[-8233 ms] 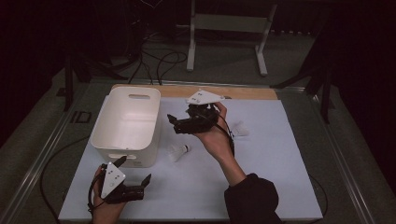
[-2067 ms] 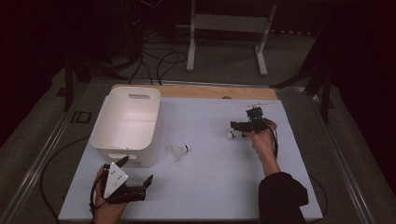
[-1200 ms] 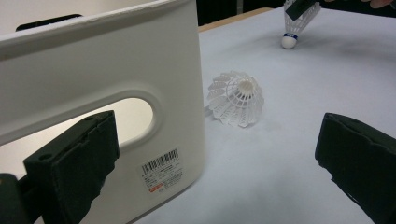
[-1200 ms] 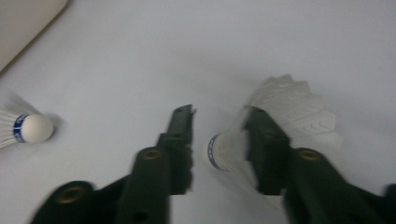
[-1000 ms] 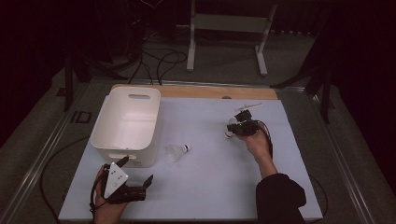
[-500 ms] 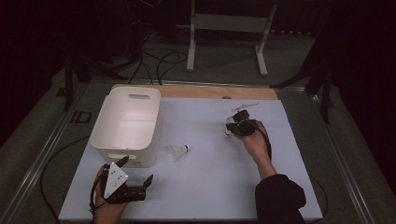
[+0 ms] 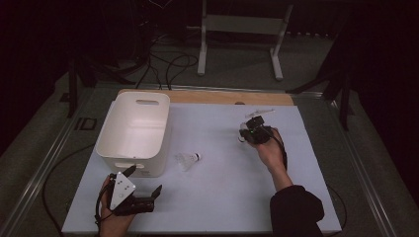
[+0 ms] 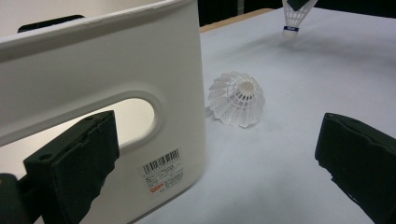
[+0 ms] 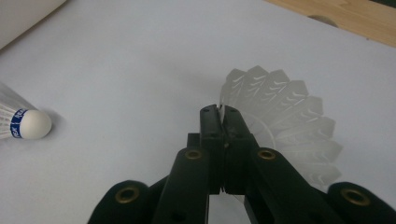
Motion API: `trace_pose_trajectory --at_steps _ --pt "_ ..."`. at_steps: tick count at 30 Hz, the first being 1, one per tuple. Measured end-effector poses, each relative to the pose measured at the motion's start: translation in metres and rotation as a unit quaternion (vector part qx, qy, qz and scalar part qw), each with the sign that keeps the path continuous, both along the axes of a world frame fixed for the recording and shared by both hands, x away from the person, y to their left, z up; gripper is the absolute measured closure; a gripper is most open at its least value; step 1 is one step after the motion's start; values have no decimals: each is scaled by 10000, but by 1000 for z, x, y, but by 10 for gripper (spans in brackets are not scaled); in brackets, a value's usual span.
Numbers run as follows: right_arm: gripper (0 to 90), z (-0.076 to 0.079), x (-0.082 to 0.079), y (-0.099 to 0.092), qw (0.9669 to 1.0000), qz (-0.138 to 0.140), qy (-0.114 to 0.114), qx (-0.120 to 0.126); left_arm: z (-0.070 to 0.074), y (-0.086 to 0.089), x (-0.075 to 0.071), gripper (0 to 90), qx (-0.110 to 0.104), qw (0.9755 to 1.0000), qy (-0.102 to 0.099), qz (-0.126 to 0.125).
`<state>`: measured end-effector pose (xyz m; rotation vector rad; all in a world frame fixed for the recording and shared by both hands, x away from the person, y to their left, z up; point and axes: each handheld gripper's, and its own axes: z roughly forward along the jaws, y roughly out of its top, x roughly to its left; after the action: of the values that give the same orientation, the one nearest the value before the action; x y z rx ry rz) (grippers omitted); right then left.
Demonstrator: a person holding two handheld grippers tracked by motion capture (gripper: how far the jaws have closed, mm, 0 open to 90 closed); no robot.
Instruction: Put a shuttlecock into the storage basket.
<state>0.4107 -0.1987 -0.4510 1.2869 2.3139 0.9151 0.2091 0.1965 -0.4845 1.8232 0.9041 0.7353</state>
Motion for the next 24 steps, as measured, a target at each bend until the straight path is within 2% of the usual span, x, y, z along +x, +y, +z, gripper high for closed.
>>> trace_pose_trajectory --at_steps 5,24 --pt "895 2 -3 2 9999 -42 -79 -101 0 0 0 3 1 10000 0 -1" --pt "895 12 -11 11 9995 -80 -266 -122 0 -1 0 3 14 10000 16 5"
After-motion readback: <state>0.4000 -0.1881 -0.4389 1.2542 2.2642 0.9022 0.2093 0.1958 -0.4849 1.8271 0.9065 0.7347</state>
